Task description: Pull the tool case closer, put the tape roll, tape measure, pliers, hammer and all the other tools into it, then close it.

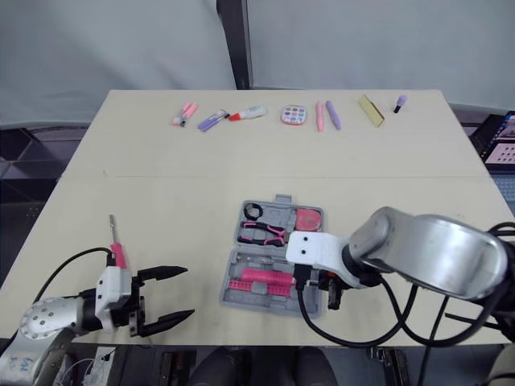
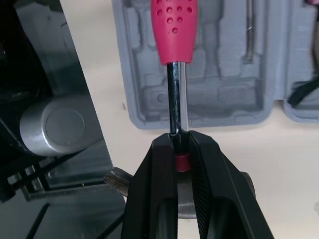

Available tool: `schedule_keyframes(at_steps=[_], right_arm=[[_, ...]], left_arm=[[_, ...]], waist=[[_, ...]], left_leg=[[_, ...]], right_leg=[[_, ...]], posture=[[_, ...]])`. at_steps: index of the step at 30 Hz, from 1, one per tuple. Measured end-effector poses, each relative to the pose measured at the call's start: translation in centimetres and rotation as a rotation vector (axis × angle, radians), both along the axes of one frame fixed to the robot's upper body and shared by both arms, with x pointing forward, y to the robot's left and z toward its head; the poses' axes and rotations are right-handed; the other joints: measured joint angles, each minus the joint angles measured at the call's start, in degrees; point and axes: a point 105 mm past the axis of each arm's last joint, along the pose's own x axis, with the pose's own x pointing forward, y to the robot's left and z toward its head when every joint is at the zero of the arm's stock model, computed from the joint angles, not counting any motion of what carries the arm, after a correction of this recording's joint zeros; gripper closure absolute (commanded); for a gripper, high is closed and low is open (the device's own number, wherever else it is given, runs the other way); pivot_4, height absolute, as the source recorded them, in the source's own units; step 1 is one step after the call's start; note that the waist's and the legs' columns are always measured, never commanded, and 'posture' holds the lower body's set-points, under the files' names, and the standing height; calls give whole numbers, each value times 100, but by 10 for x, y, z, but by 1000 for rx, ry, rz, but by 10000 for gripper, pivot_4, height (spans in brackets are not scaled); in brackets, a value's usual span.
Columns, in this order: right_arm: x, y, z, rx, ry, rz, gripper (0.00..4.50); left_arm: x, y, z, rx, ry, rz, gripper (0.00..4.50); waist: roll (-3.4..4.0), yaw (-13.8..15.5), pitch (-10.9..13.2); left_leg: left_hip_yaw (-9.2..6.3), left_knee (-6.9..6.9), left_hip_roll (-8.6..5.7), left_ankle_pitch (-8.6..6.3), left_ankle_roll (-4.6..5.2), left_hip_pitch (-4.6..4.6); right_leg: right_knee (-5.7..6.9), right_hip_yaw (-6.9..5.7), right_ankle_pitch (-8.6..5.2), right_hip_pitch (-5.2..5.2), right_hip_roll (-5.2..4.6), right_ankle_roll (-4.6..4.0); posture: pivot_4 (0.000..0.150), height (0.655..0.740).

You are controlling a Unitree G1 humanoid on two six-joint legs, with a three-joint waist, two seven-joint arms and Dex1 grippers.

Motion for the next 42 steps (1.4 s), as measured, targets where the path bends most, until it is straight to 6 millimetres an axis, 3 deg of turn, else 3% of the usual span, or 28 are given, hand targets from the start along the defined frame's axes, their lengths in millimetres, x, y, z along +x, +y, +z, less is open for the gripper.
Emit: schedule_keyframes(at_steps=[3,6,12,25,42], right_arm=[[2,6,-5,-25,1,19,44801],[10,24,-7,-20,-12,56,44801],[20,35,-15,-46,-29,50,44801],[31,44,-24,-61,-41,22,44801],[36,51,-28,-52,-48,6,44801]], left_arm=[[-2,-3,0,0,9,4,0],[-2,-7,2,0,6,3,0],[-3,-7,1,1,19,14,0],[-8,9,-6,7,43,108,0],[-8,11,-7,8,37,127,0]], waist=[[-1,-9,0],[0,-85,0],[0,-138,0],[0,-141,0],[0,-147,0]], left_leg=[[0,0,1,1,-2,0],[3,-5,3,6,-11,2],[-5,-5,0,5,-10,2],[-6,-4,0,5,-11,2],[-6,-5,0,5,-12,2]], right_leg=[[10,-3,0,-8,0,0],[15,-8,0,-11,0,0],[32,-10,0,-17,-2,0],[33,-11,0,-21,-3,0],[38,-13,0,-26,-3,0]], posture=[[1500,7134],[1500,7134],[1500,7134],[1500,7134],[1500,7134]])
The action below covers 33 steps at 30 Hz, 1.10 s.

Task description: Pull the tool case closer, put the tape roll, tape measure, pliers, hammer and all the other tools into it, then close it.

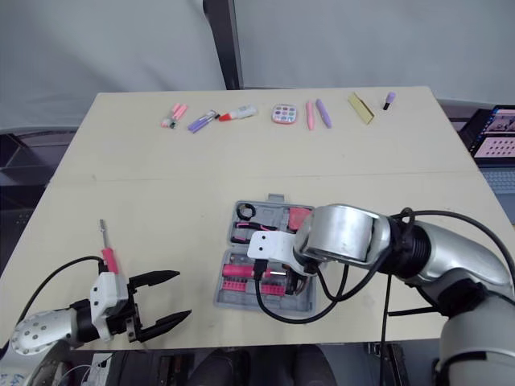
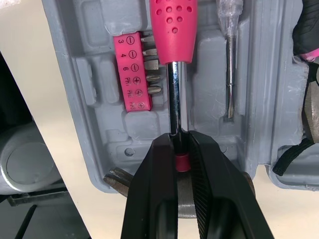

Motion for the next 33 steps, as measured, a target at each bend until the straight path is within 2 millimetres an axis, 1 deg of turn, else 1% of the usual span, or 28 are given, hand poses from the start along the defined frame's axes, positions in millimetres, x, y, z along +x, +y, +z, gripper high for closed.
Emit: schedule_keyframes(at_steps=[13,15,17,19,25,28,33], right_arm=[[-1,1,-5,1,1,-6,44801],[-1,1,-7,1,2,-8,35295],[-1,1,-8,2,4,-6,26884],[-1,2,-7,9,3,-8,17134],[3,1,6,76,-12,-36,17134],[4,-2,15,157,-4,-80,17134],[1,-2,18,225,21,-101,17134]], left_arm=[[0,0,0,0,-2,0,0],[0,0,0,0,-2,0,0],[0,0,0,0,-2,0,0],[0,0,0,0,-3,0,0],[1,0,1,1,-9,-3,0],[3,-1,3,1,-16,-4,0],[7,-2,6,0,-31,-8,0]], waist=[[0,-3,0],[0,-4,0],[0,-4,0],[0,-2,0],[0,-1,0],[-2,11,-1],[-2,7,-1]], left_leg=[[0,0,0,0,0,0],[0,0,0,0,0,0],[0,0,0,0,0,0],[0,0,0,0,0,0],[0,0,0,0,0,1],[-1,1,-1,0,0,1],[-1,0,1,0,0,1]], right_leg=[[-1,0,0,0,0,0],[-1,0,0,0,0,0],[-1,0,0,0,0,0],[-1,0,0,0,0,0],[-1,0,0,1,0,0],[-4,-1,0,8,0,0],[-3,-2,0,11,2,0]], posture=[[1500,7134],[1500,7134],[1500,7134],[1500,7134],[1500,7134],[1500,7134],[1500,7134]])
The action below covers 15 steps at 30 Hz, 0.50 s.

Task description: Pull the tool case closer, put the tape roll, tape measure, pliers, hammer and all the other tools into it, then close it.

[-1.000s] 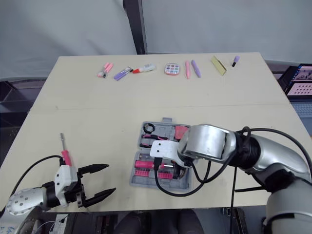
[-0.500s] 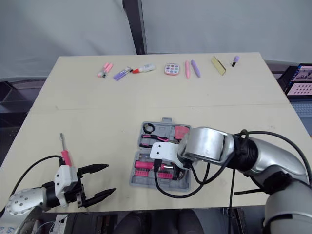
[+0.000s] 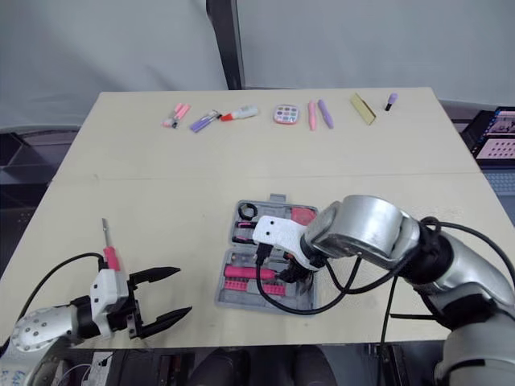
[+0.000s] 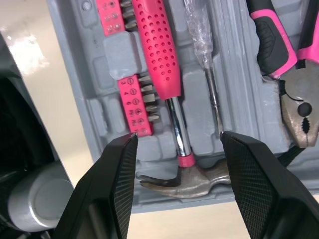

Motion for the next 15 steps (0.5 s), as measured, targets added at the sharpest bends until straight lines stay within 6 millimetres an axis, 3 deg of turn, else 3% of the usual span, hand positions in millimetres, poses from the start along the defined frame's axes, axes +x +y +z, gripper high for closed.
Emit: schedule_keyframes(at_steps=[2,5,9,15], right_arm=[[0,-1,0,10,2,-8,17134],[0,4,-1,41,0,-13,25403],[-4,16,-5,174,3,-19,44613],[-1,10,-11,486,-164,-49,44613]], left_arm=[[0,-1,0,-1,1,-3,0],[0,-2,-1,-2,4,-6,0],[1,-3,0,-2,-2,-10,0],[2,-3,-1,-3,3,-10,0]], waist=[[0,-9,0],[0,-7,0],[-4,4,-2],[-16,70,-7]], left_leg=[[1,-2,0,0,0,0],[1,-2,1,0,0,0],[0,0,0,0,0,0],[0,7,-11,-1,3,-1]], right_leg=[[0,0,0,0,0,0],[1,-1,0,0,0,0],[2,0,0,3,0,0],[-17,2,1,18,-4,1]], posture=[[1500,7134],[1500,7134],[1500,7134],[1500,7134]])
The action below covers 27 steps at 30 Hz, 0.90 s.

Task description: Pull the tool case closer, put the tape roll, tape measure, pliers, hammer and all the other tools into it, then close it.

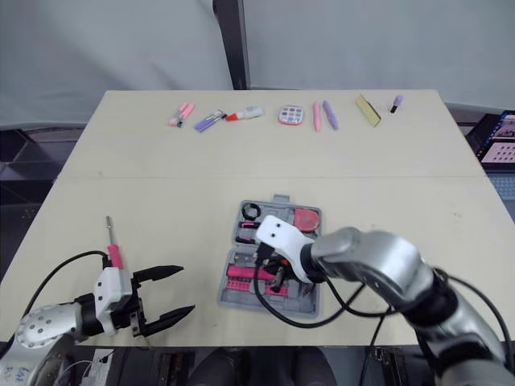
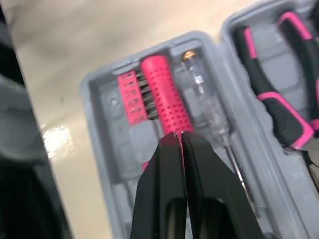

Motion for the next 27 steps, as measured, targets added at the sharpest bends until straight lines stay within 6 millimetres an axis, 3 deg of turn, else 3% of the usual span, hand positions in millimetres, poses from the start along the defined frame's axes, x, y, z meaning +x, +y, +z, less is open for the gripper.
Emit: schedule_keyframes(at_steps=[7,16,27], right_arm=[[-2,-12,-12,125,-20,88,44613],[13,-24,-28,111,-42,143,44613],[15,-15,-39,111,-33,204,44613]], left_arm=[[4,-2,6,-2,-30,-18,0],[5,-1,4,-5,-25,-18,0],[3,-2,1,-15,-20,-2,0]], waist=[[-3,-61,-1],[-3,-52,-1],[-3,-51,-1]], left_leg=[[3,-4,6,0,0,4],[2,-3,9,0,0,6],[1,-3,8,0,-1,6]], right_leg=[[2,-1,0,0,7,0],[2,0,0,1,8,0],[2,1,0,0,8,0]], posture=[[1500,7134],[1500,7134],[1500,7134]])
